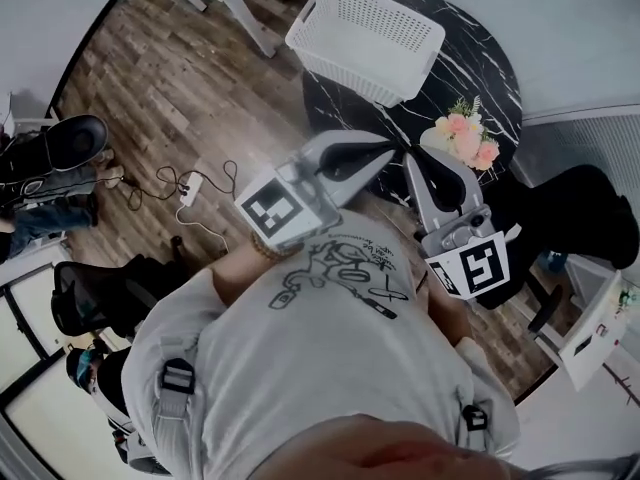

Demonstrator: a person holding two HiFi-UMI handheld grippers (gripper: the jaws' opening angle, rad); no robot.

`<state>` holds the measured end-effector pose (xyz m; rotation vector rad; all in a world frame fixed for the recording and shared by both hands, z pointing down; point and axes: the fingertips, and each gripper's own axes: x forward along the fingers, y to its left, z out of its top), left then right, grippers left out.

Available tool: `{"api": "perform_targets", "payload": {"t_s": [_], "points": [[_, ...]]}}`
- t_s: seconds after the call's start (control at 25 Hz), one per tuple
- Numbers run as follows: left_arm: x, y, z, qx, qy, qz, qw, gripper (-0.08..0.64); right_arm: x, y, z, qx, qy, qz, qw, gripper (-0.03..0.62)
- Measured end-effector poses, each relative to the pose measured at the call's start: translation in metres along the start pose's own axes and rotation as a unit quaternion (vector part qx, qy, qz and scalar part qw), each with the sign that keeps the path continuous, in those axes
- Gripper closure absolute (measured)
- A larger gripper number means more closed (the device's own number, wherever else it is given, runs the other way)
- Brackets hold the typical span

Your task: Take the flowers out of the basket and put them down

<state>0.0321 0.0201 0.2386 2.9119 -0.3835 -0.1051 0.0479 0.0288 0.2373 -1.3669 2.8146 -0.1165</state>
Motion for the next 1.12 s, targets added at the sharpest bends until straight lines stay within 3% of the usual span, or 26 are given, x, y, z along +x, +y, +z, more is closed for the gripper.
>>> {"api": "perform_targets", "payload": {"t_s": [0.44,1.12], "points": [[-0.028,0.003,0.009,0.013,-0.011,0.039,0.9991,0.558,0.015,0.026,0.003,0.001,-0.004,0.023,1.000,0.584],[-0.021,0.010,0.010,0.005,-0.009,0.040,0.9992,0.558,0.016,0.018,0.006,0.009,-0.005,0.020,1.000,0.584]]}}
